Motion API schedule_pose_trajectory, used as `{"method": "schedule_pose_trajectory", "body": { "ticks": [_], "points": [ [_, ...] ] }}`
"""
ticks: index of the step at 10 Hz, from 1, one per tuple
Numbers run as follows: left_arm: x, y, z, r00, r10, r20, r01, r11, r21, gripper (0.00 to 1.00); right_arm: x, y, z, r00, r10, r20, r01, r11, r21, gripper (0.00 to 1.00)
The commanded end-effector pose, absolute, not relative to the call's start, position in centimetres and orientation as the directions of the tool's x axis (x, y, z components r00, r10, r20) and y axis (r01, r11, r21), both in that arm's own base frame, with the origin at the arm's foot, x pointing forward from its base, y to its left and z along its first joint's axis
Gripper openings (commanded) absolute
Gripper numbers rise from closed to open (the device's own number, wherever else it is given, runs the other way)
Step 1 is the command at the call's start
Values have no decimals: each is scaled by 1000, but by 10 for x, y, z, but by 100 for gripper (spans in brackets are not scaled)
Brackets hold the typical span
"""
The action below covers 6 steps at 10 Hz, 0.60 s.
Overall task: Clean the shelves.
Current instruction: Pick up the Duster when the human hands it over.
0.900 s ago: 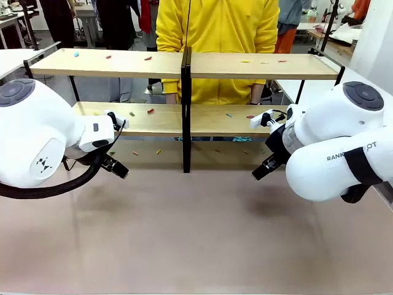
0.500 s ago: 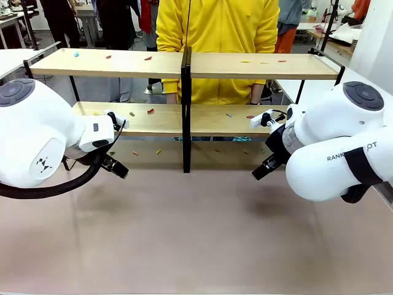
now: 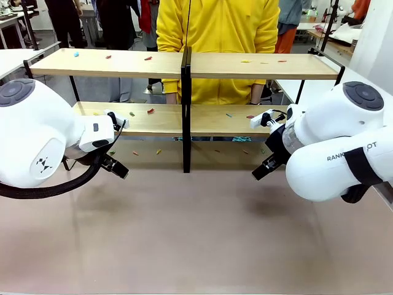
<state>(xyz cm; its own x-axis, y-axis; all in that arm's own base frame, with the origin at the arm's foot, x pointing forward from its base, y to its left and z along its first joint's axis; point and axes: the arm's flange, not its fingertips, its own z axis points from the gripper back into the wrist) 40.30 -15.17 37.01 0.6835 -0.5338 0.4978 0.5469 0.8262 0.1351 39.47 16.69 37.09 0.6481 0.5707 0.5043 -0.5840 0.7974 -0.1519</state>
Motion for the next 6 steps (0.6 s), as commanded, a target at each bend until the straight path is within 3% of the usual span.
{"method": "schedule_pose_trajectory", "body": {
  "ticks": [1, 2, 3, 6],
  "points": [
    [403, -152, 370, 683, -534, 498, 547, 826, 135, 100, 395, 167, 371, 648, 570, 505, -584, 798, -151, 100],
    [403, -152, 370, 684, -534, 498, 547, 826, 135, 100, 395, 167, 371, 648, 571, 504, -584, 797, -152, 100],
    [375, -133, 411, 609, -534, 586, 599, 794, 101, 100, 374, 146, 412, 617, 552, 561, -556, 810, -185, 100],
    [256, -63, 525, 390, -555, 735, 737, 666, 112, 100, 288, 59, 526, 539, 482, 691, -512, 839, -186, 100]
  ]
}}
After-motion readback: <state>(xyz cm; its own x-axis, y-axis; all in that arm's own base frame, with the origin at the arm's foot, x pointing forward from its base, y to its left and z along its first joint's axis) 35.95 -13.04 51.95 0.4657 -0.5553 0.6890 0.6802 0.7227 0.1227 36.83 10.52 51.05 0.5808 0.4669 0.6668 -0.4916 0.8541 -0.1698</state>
